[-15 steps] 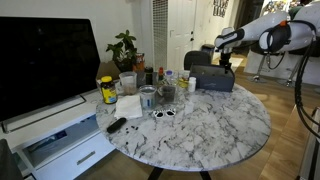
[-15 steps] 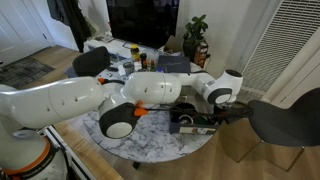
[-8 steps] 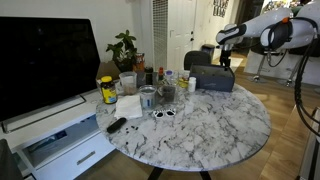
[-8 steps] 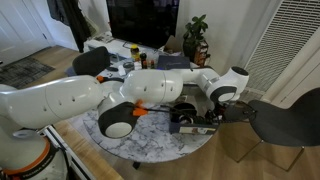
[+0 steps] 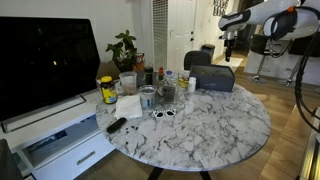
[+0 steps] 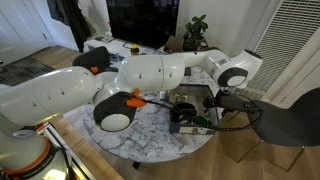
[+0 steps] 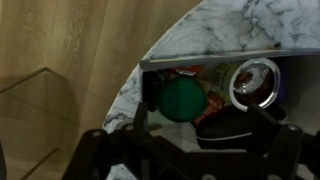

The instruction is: Move the box forward

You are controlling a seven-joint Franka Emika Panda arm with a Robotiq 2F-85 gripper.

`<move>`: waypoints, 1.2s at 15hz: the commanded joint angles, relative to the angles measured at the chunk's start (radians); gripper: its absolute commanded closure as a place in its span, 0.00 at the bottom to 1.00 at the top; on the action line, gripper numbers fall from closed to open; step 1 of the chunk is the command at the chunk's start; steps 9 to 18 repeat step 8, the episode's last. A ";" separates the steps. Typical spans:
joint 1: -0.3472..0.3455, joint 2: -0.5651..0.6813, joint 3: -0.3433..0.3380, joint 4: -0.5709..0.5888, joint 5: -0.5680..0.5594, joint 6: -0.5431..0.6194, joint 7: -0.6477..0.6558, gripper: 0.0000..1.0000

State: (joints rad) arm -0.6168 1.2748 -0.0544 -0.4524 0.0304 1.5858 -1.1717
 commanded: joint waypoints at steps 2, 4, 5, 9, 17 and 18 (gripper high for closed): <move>0.002 -0.050 0.027 -0.005 0.044 -0.029 0.220 0.00; 0.019 -0.054 0.032 0.002 0.048 0.031 0.290 0.00; 0.010 -0.057 0.031 -0.008 0.028 -0.003 0.223 0.00; 0.019 -0.062 0.032 -0.009 0.027 0.004 0.232 0.00; 0.019 -0.062 0.032 -0.009 0.027 0.004 0.232 0.00; 0.019 -0.062 0.032 -0.009 0.027 0.004 0.232 0.00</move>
